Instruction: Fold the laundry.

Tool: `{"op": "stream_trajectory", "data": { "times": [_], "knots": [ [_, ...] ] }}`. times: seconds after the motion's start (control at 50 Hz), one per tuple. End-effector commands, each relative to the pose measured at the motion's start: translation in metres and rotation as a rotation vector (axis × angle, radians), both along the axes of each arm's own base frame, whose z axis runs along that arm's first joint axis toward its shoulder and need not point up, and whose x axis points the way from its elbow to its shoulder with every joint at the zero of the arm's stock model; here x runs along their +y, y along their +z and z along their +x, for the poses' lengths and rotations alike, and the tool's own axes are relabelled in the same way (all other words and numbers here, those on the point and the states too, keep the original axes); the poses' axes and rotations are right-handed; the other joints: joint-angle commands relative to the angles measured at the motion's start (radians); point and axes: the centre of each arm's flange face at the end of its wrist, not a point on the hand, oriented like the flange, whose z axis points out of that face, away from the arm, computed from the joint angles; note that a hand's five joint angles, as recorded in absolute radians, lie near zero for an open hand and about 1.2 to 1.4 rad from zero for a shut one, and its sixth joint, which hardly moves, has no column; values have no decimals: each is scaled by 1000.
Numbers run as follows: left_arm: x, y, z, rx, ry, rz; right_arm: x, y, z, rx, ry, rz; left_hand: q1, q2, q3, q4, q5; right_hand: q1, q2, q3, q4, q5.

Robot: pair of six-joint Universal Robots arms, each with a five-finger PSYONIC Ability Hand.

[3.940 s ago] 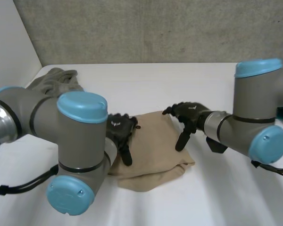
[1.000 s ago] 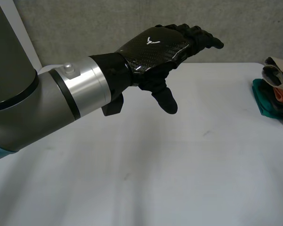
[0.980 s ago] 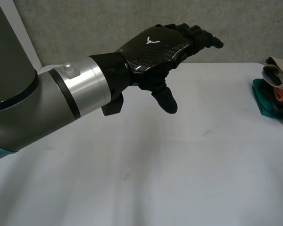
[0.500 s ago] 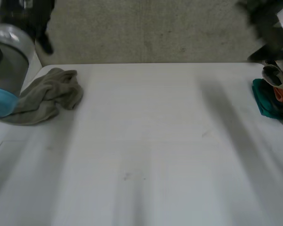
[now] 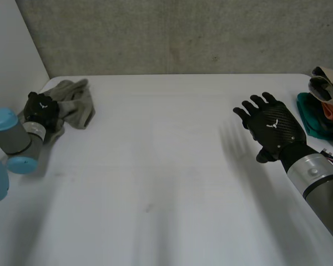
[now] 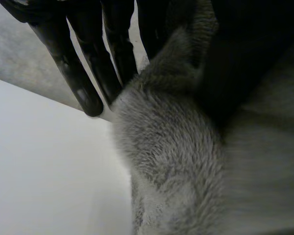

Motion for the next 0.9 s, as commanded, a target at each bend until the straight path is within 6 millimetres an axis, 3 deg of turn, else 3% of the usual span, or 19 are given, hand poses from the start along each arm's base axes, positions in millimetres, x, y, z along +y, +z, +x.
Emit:
{"op": "stream_trajectory", "data": {
  "times": [0.02,0.04,0.08,0.1,0.16,0.18,0.24,0.26,0.32,0.34,0.4,0.46,0.52,0.54,0.6,0.62,0.68,0.82,0.9],
  "knots": [
    [6,73,-22,124,91,-121,4,-3,-2,2,-16,9,379,357,381,374,410,-54,-36,-36,-36,-46],
    [15,102,-31,190,105,-170,4,-2,-3,2,-19,8,379,357,381,374,410,-54,-36,-36,-36,-46],
    [25,128,-37,263,86,-214,4,-1,-3,2,-23,5,379,357,381,374,410,-54,-36,-36,-36,-46],
    [40,157,-42,341,54,-250,3,-1,-3,1,-26,2,379,357,381,374,410,-54,-36,-36,-36,-46],
    [67,193,-50,461,-10,-272,2,0,-3,-1,-31,-2,379,357,381,374,410,-54,-36,-36,-36,-46],
    [91,211,-64,541,-86,-259,2,2,-3,-2,-33,-5,379,357,381,374,410,-54,-36,-36,-36,-46],
    [131,235,-95,646,-236,-225,1,6,-4,-9,-41,-14,379,357,381,374,410,-54,-36,-36,-36,-46],
    [159,242,-115,698,-337,-174,1,8,-4,-13,-45,-17,379,357,381,374,410,-54,-36,-36,-36,-46],
    [205,243,-142,758,-469,-62,-2,13,-6,-19,-68,-33,379,357,381,374,410,-54,-36,-36,-36,-46],
    [235,239,-154,771,-534,16,-2,14,-7,-19,-76,-35,379,357,381,374,410,-54,-36,-36,-36,-46],
    [282,220,-169,753,-610,140,-3,14,-9,-20,-102,-28,379,357,381,374,410,-54,-36,-36,-36,-46],
    [298,195,-174,722,-607,224,-2,13,-10,-16,-110,-16,379,357,381,374,410,-54,-36,-36,-36,-46],
    [310,145,-184,633,-585,358,0,11,-10,-10,-109,9,379,357,381,374,410,-54,-36,-36,-36,-46],
    [316,116,-192,561,-570,429,1,10,-10,-8,-107,17,379,357,381,374,410,-54,-36,-36,-36,-46],
    [330,85,-199,456,-547,517,3,10,-10,-2,-107,46,379,357,381,374,410,-54,-36,-36,-36,-46],
    [334,77,-200,395,-532,545,3,10,-10,0,-107,50,-202,-224,-200,-207,-171,-54,-36,-36,-36,-46],
    [338,93,-201,363,-531,515,4,10,-9,6,-106,80,-718,-739,-716,-723,-687,-54,-36,-36,-36,-46],
    [339,173,-186,473,-549,300,5,18,-9,-46,-120,184,-719,-740,-717,-724,-688,-54,-36,-36,-36,-46],
    [344,176,-171,493,-465,292,6,26,-9,-92,-138,308,-704,-726,-702,-709,-673,-54,-36,-36,-36,-46]
  ]
}}
